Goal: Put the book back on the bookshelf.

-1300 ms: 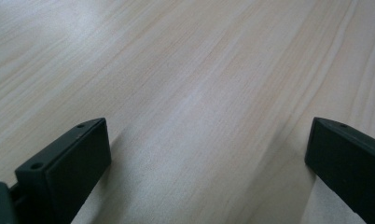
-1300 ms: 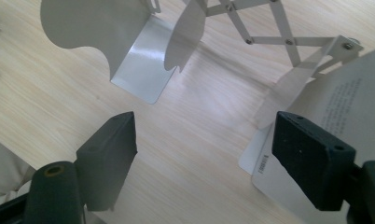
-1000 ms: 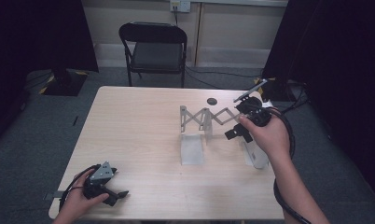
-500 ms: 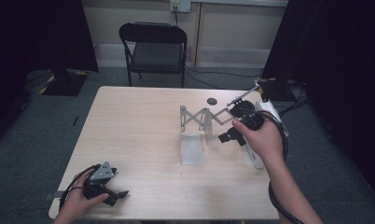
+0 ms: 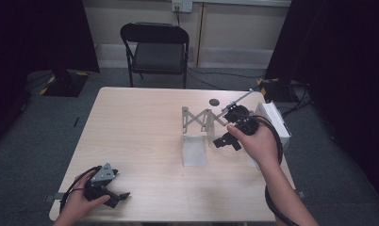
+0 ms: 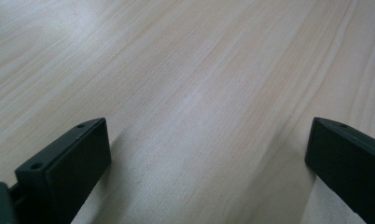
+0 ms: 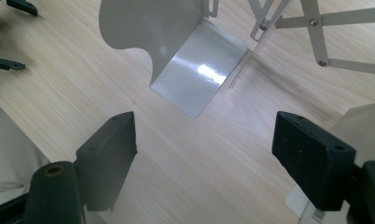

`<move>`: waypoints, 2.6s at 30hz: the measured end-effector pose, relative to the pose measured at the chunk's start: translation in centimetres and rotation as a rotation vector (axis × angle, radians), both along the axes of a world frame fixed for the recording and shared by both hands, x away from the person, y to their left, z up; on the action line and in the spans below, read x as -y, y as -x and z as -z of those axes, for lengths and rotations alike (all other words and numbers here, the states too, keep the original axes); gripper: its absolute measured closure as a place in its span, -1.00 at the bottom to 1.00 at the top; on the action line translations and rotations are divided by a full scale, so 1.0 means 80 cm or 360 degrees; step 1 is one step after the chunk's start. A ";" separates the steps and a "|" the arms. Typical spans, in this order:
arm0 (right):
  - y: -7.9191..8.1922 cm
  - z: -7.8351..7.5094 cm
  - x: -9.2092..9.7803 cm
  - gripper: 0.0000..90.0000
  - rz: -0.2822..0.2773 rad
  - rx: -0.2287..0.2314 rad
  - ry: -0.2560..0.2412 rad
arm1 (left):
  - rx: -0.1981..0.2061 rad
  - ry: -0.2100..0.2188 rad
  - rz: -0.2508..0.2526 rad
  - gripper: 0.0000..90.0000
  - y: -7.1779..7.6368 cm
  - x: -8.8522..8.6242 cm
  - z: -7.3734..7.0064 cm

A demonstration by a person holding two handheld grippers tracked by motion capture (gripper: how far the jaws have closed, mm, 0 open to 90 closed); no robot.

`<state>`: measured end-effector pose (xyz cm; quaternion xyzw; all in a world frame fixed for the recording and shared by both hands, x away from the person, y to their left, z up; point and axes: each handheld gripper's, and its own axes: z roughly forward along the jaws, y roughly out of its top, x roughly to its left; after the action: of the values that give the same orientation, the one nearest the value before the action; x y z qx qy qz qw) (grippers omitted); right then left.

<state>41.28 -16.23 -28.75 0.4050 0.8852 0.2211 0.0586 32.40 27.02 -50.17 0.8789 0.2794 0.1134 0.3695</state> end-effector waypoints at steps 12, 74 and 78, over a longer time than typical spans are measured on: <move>0.004 0.019 -0.018 -0.53 -0.0069 -0.0022 -0.0029 | 0.0005 0.0002 -0.0004 -1.00 0.000 0.000 0.000; 0.016 0.113 -0.096 -0.53 -0.0326 -0.0142 -0.0156 | 0.0000 0.0006 -0.0005 -1.00 0.000 0.000 0.001; 0.017 0.121 -0.101 -0.53 -0.0332 -0.0148 -0.0161 | -0.0001 0.0006 -0.0006 -1.00 0.000 0.000 0.001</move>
<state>39.89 -8.18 -38.43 0.3229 0.9121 0.2512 -0.0263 32.37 26.99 -50.21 0.8777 0.2814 0.1132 0.3709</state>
